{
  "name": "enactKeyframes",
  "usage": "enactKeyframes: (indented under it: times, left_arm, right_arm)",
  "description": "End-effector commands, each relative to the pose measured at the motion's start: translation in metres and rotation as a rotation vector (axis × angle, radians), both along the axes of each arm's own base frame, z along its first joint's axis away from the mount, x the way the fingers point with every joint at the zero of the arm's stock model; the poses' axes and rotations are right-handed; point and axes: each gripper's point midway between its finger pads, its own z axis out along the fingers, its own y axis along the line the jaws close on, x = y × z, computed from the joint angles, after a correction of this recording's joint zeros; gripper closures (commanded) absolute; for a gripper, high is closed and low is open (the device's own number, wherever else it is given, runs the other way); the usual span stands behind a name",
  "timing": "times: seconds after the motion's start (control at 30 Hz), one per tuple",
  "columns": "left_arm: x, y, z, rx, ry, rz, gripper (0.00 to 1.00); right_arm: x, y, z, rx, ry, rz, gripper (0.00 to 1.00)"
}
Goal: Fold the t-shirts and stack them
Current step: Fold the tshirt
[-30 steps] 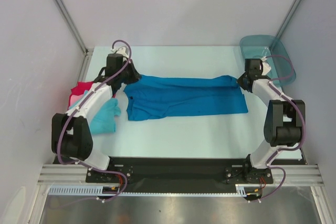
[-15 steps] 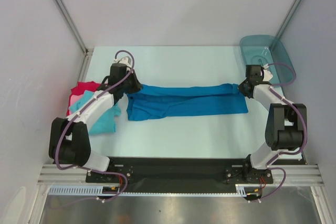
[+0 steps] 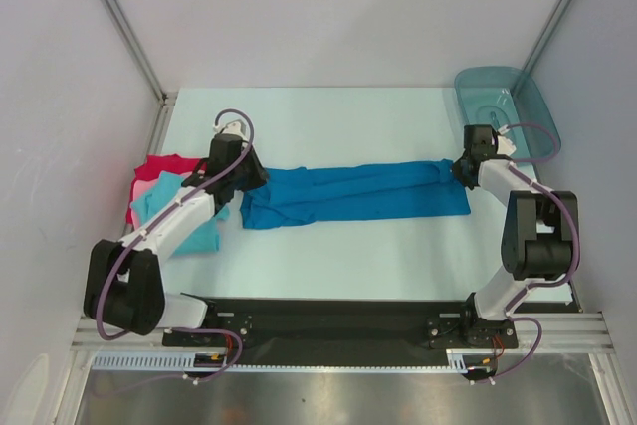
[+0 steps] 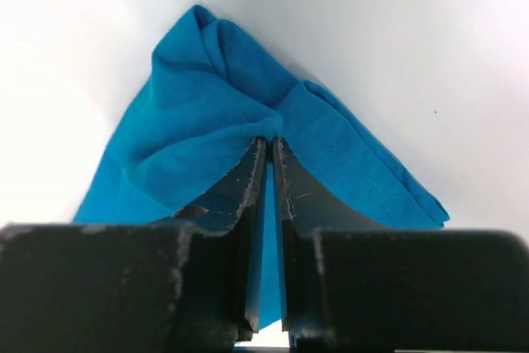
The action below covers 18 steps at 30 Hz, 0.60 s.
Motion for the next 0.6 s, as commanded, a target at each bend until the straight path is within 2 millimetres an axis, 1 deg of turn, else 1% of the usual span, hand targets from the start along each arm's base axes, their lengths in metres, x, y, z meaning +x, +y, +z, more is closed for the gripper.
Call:
enactKeyframes:
  times: [0.0, 0.07, 0.17, 0.27, 0.3, 0.37, 0.4, 0.43, 0.5, 0.57]
  left_arm:
    - [-0.001, 0.010, 0.009, 0.023, -0.029, 0.060, 0.80]
    - [-0.005, 0.009, 0.008, 0.016, -0.023, 0.058, 0.79]
    - [-0.010, 0.008, 0.006, 0.024, -0.028, 0.071, 0.81]
    - [-0.011, 0.007, 0.007, 0.019, -0.032, 0.069, 0.87]
    - [-0.011, 0.007, 0.009, 0.013, -0.035, 0.070, 0.90]
    - [-0.012, 0.003, 0.013, 0.006, -0.045, 0.062, 0.92]
    - [-0.013, 0.002, 0.014, 0.004, -0.050, 0.061, 0.92]
    - [-0.014, 0.000, 0.014, 0.006, -0.051, 0.056, 0.92]
    - [-0.016, -0.003, 0.016, -0.005, -0.057, 0.054, 0.93]
    - [-0.018, -0.005, 0.016, -0.012, -0.061, 0.050, 0.96]
  right_arm:
    - [0.007, -0.009, 0.008, -0.024, -0.026, -0.038, 0.88]
    - [0.006, -0.010, 0.008, -0.024, -0.023, -0.039, 0.86]
    - [0.005, -0.013, 0.008, -0.028, -0.020, -0.045, 0.86]
    - [0.010, -0.014, 0.013, -0.027, -0.029, -0.047, 0.85]
    - [0.014, -0.013, 0.019, -0.022, -0.042, -0.037, 0.85]
    - [0.021, -0.011, 0.028, -0.017, -0.071, -0.025, 0.82]
    - [0.025, -0.009, 0.036, -0.012, -0.092, -0.011, 0.81]
    - [0.028, -0.008, 0.040, -0.010, -0.105, -0.004, 0.73]
    - [0.034, -0.006, 0.052, -0.012, -0.131, 0.010, 0.69]
    - [0.038, -0.004, 0.058, -0.013, -0.142, 0.023, 0.61]
